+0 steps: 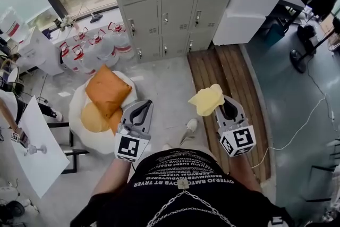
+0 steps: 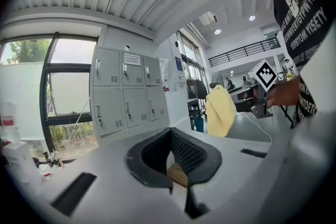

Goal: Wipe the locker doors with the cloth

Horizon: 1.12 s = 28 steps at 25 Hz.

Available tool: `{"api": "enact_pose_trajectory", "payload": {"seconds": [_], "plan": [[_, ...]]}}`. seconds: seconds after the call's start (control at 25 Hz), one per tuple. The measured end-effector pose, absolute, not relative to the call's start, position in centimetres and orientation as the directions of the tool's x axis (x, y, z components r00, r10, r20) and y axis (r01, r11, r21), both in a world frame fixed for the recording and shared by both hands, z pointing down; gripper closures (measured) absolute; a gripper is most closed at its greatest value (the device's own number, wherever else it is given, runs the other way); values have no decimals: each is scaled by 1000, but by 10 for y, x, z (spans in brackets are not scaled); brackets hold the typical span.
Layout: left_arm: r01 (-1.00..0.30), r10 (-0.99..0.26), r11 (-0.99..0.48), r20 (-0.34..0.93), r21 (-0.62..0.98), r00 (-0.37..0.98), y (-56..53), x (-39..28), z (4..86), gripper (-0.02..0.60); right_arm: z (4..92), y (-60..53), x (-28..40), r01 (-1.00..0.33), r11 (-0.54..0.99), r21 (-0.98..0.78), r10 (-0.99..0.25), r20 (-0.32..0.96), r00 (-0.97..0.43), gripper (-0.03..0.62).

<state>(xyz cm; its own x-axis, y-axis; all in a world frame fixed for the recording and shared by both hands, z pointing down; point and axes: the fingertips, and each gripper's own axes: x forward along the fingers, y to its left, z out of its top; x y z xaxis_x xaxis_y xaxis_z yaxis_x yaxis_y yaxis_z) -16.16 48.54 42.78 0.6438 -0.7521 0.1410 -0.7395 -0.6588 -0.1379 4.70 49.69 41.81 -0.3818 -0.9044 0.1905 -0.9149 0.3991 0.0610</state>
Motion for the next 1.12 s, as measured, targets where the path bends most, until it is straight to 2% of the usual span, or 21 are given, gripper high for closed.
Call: {"api": "enact_pose_trajectory", "payload": {"seconds": [1.12], "plan": [[-741, -755, -655, 148, -148, 639, 337, -67, 417, 577, 421, 343, 124, -887, 460, 35, -872, 204, -445, 534]]}}
